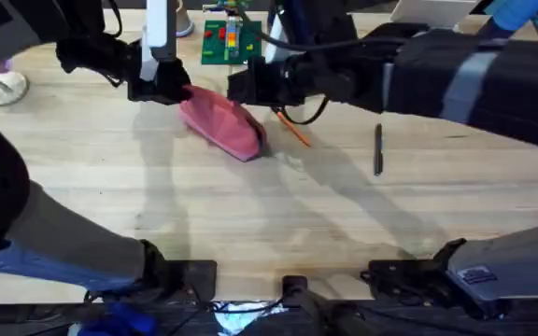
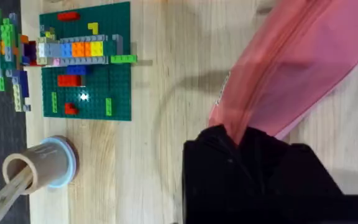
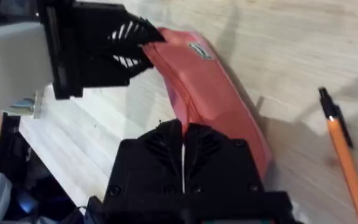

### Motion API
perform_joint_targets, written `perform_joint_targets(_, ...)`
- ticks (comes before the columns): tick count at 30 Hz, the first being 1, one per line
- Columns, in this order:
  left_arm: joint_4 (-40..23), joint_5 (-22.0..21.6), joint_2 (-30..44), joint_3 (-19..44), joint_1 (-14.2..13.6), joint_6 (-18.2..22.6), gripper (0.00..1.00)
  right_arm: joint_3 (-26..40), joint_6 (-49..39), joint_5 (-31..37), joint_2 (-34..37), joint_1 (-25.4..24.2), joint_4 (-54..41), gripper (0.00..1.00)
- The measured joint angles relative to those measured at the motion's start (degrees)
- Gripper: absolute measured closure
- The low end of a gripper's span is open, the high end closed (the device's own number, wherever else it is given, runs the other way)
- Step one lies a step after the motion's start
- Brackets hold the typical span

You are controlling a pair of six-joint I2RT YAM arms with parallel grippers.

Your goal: Unzip the bag, pick up the pens from the table one at a time and place them inside, then zip the bag closed.

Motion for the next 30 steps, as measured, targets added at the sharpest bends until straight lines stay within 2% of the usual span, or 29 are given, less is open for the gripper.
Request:
perform_joint_targets(19,-0.12,0.02,0.0,0.0,-0.02,0.0,0.958,0.46,2.55,-0.04,8.8,0.48,15.75,0.971)
perform_joint_targets(30,-0.14,0.04,0.0,0.0,0.0,0.0,0.958,10.19,3.42,0.0,16.57,2.73,16.39,0.971)
